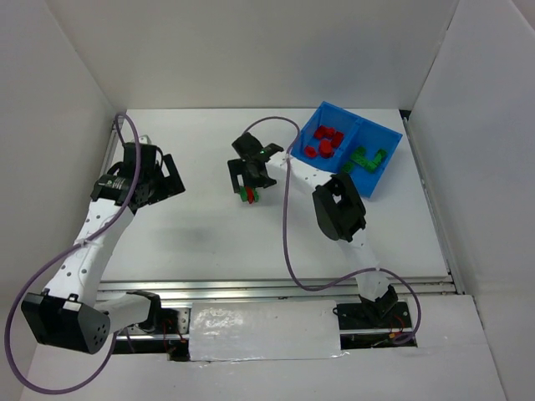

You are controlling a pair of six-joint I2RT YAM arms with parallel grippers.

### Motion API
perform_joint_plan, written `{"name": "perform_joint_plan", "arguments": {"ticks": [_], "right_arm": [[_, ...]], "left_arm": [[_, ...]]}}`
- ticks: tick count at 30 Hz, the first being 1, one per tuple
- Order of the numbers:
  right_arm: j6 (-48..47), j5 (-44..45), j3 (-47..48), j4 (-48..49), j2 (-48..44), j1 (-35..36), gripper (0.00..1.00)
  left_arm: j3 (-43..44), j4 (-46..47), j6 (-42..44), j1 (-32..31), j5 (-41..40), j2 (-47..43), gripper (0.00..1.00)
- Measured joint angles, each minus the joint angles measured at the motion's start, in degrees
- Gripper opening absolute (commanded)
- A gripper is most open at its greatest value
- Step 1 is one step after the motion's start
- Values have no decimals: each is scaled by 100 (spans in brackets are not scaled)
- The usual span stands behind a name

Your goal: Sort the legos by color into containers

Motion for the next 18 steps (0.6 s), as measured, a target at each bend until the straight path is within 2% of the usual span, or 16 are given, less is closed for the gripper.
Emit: {"name": "perform_joint_plan", "arguments": {"ticks": [3, 4, 5, 8, 10, 13, 18], "right_arm": [[-31, 24, 39, -70, 173, 7, 88], [-31, 15, 37, -101, 203, 9, 75], [-42, 4, 20, -109, 232, 11, 68], [-42, -9, -201, 24, 216, 46, 53], [-76, -11, -428, 199, 85, 90, 36], [-129, -59, -861, 518, -157, 146, 32], [-59, -269, -2212, 933, -1145, 219, 34]], "left_arm": [[-13, -35, 33, 2, 66, -31, 100], [-13, -46, 37, 4, 83, -31, 100], [-15, -52, 39, 4, 116, -28, 99], [-46, -31, 48, 4, 232, 11, 100], [-96, 39, 46, 7, 321, 98, 100], [-203, 125, 28, 9, 518, 306, 100], [-299, 385, -44, 28, 1375, 660, 99]]}}
